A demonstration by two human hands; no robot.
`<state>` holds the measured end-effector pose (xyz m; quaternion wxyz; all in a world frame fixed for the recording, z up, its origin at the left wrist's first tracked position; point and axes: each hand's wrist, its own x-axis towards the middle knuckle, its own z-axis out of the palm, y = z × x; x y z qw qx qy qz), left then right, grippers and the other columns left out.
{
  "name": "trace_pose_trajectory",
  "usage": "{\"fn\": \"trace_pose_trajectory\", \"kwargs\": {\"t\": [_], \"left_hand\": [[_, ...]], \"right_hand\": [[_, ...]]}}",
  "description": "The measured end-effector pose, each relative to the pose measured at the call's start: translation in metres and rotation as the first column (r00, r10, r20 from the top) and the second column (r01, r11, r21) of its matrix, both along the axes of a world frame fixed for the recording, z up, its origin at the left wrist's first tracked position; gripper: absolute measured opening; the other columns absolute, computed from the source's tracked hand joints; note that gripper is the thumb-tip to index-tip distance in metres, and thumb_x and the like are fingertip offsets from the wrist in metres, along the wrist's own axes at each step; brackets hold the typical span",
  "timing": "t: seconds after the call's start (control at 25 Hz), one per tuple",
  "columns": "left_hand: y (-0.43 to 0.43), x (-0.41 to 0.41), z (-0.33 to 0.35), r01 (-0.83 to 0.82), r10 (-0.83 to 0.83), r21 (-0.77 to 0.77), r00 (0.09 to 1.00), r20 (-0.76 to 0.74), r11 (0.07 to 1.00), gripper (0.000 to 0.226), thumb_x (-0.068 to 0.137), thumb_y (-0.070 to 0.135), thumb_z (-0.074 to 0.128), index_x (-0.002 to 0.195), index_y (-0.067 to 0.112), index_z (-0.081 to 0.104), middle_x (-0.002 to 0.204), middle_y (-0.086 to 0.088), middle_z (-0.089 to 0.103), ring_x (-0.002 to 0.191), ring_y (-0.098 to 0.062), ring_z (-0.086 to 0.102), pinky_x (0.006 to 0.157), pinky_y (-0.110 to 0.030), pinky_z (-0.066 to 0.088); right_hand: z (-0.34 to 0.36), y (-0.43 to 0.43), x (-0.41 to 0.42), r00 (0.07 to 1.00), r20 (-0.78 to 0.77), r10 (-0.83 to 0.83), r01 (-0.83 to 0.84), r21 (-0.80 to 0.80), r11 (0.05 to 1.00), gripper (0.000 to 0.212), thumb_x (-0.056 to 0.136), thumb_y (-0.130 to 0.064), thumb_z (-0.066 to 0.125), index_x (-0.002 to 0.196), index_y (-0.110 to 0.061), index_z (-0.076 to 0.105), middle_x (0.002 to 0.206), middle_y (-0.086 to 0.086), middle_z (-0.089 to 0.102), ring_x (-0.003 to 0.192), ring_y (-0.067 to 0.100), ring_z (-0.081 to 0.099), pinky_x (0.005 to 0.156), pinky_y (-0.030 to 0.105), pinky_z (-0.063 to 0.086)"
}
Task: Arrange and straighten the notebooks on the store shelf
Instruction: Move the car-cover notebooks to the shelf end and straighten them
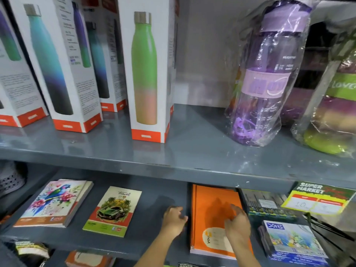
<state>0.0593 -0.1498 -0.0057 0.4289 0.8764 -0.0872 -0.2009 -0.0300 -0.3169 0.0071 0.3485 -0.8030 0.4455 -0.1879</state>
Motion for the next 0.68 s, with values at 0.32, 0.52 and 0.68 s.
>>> {"fn": "trace_pose_trajectory", "kwargs": {"t": [0.32,0.52,0.68], "left_hand": [[0.160,0.061,-0.017,-0.266,0.246,0.243,0.963,0.111,0.933,0.031,0.089,0.015,0.047,0.118,0.013,0.060,0.121,-0.013,0.065,0.109,-0.030,0.059,0.090,-0.032,0.047],[0.244,0.083,-0.026,-0.240,0.215,0.374,0.971,0.108,0.896,0.050,0.093,0.016,0.041,0.141,0.013,0.030,0.147,-0.013,0.037,0.136,-0.027,0.037,0.110,-0.029,0.034],[0.254,0.079,-0.038,-0.260,0.246,0.166,0.964,0.097,0.951,0.061,0.087,0.006,0.052,0.143,0.016,0.030,0.141,-0.018,0.044,0.127,-0.033,0.046,0.102,-0.031,0.040]], "right_hand": [[-0.019,0.157,0.087,0.884,0.162,0.438,-0.461,0.446,0.767,0.050,0.081,0.009,0.046,0.113,-0.028,0.060,0.119,-0.001,0.060,0.105,0.016,0.058,0.090,0.023,0.044],[-0.046,0.249,0.129,0.835,0.319,0.449,-0.524,0.708,0.473,0.058,0.066,-0.004,0.064,0.123,-0.006,0.051,0.118,0.011,0.058,0.105,0.023,0.058,0.081,0.026,0.048],[-0.117,0.288,0.168,0.855,0.350,0.383,-0.509,0.709,0.488,0.066,0.055,-0.010,0.062,0.119,-0.025,0.051,0.129,0.014,0.055,0.115,0.026,0.055,0.096,0.038,0.049]]}}
